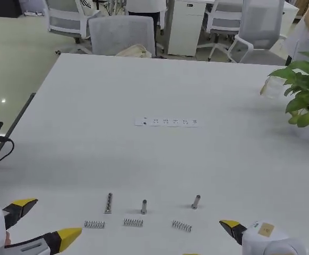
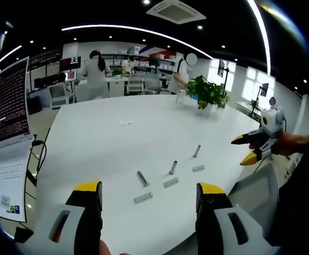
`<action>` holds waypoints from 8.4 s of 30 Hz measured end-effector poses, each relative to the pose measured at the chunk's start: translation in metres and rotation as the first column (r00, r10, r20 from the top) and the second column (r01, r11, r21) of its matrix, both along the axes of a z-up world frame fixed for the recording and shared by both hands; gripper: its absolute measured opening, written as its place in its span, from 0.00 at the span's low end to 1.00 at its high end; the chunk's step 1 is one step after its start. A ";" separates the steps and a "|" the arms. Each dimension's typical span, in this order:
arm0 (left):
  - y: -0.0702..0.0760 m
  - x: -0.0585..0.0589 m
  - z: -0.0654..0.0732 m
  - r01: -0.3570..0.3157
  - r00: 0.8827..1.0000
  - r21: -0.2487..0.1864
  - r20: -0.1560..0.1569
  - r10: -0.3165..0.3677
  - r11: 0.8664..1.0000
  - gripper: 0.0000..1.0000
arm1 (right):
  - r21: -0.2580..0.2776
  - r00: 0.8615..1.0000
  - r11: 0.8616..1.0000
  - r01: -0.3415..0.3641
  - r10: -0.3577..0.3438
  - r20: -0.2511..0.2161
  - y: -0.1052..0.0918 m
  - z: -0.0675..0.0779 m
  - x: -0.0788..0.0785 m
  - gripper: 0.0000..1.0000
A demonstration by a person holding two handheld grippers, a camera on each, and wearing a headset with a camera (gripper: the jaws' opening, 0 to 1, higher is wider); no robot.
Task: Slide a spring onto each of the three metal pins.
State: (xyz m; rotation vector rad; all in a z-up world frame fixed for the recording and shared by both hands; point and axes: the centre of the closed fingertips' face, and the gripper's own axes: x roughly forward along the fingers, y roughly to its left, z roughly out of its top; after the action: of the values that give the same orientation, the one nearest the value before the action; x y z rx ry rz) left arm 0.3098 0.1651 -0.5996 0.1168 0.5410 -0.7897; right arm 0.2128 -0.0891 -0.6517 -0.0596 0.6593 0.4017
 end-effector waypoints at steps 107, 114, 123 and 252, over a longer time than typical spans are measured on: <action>-0.095 0.112 -0.172 -0.110 0.923 0.082 -0.362 0.132 0.991 0.19 | -0.013 0.997 0.997 0.072 -0.073 -0.038 -0.037 -0.006 0.007 0.67; -0.099 0.112 -0.178 -0.118 0.920 0.107 -0.363 0.149 0.987 0.15 | -0.012 0.997 0.997 0.072 -0.072 -0.040 -0.036 -0.006 0.008 0.67; -0.097 0.115 -0.181 -0.121 0.936 0.216 -0.301 0.184 0.969 0.06 | -0.010 0.997 0.997 0.073 -0.073 -0.035 -0.038 -0.005 0.011 0.67; -0.063 0.079 -0.149 -0.042 0.968 0.256 -0.227 0.102 0.966 0.15 | 0.021 0.994 0.994 0.108 -0.108 -0.013 -0.043 -0.008 0.000 0.67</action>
State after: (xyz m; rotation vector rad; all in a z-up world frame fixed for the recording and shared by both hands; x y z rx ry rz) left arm 0.3891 0.1024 -0.7489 0.2344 0.8690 -0.6648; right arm 0.2131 -0.1321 -0.6594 -0.0010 0.6670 0.3047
